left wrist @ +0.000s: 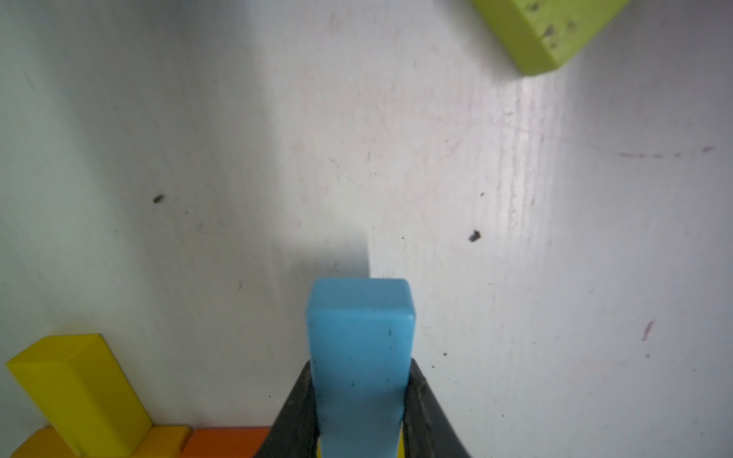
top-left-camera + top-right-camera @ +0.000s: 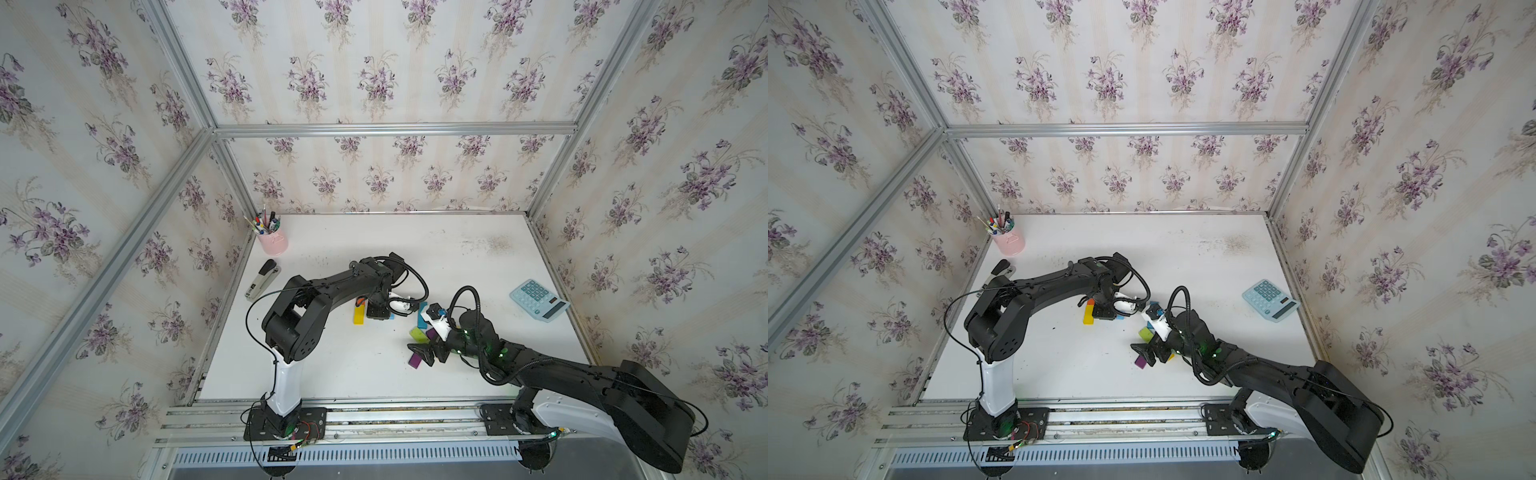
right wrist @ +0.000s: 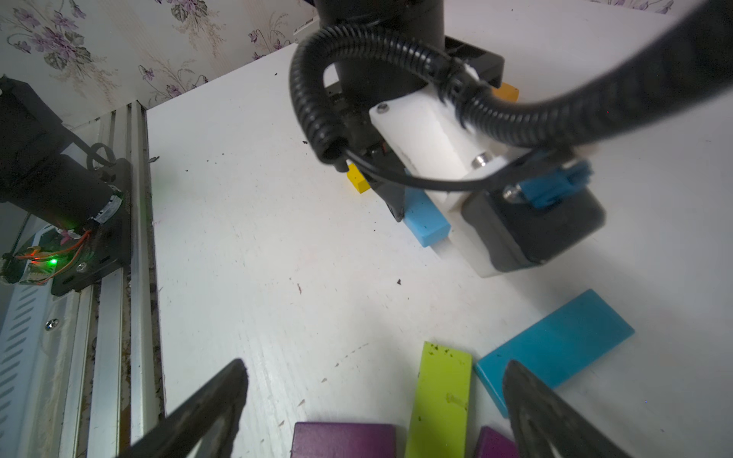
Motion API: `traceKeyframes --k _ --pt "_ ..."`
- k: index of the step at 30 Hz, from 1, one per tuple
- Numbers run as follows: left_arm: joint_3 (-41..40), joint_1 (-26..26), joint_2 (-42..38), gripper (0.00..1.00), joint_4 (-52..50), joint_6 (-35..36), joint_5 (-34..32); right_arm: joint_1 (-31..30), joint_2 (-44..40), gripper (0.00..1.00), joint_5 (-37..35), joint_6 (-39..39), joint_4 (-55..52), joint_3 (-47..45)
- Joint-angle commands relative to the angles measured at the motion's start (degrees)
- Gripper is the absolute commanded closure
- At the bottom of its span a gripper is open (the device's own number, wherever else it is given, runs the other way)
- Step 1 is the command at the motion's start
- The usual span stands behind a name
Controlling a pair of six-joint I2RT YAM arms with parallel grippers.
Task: Assemble the letter t with building blocks
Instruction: Assemble the building block at the center of the board.
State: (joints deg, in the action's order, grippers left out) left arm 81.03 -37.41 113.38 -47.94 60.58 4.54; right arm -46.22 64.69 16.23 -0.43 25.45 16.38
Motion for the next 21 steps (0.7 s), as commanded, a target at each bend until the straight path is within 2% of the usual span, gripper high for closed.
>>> traceKeyframes --k 1,21 --pt "0.18 -0.03 0.11 0.79 -0.87 0.73 -0.50 -0.01 0.27 0.00 0.48 -0.80 0.83 0.40" --pt "-1.05 -0.56 1.01 0.77 -2.16 -0.20 -0.40 -0.01 2.77 0.00 0.65 -0.80 0.13 1.37"
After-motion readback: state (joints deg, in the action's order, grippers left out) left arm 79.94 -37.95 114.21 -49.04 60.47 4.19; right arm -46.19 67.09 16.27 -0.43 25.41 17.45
